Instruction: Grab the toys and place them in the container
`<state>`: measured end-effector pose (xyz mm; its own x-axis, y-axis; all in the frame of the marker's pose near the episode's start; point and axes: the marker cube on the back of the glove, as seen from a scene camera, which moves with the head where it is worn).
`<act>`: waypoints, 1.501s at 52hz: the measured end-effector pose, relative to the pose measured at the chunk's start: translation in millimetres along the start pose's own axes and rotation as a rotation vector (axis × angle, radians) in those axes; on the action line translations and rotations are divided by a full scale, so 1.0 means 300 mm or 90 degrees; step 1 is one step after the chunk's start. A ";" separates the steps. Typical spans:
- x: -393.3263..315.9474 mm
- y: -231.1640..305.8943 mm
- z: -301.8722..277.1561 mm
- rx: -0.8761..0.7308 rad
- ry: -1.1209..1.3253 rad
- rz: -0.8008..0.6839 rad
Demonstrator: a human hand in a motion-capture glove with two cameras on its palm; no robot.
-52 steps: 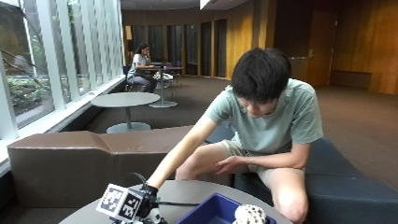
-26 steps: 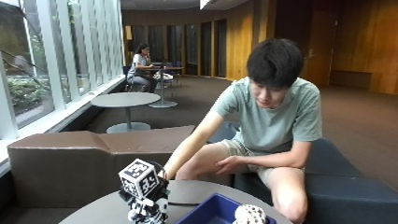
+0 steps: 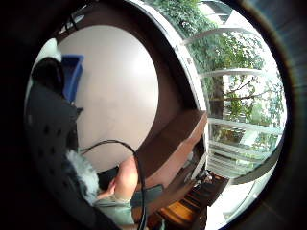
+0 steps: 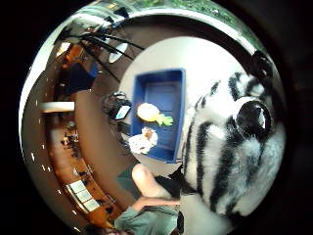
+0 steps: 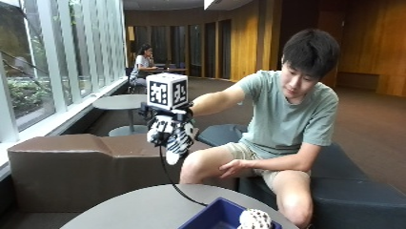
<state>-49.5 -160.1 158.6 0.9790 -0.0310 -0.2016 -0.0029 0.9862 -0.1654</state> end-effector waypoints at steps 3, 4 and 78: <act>-0.061 0.003 -0.083 0.028 0.001 -0.012; -0.083 0.000 -0.106 0.036 0.001 -0.017; -0.560 0.052 -0.047 -0.095 -0.064 -0.038</act>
<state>-216.8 -141.8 176.4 0.9937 -0.0649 -0.0909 0.0330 0.9479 -0.3170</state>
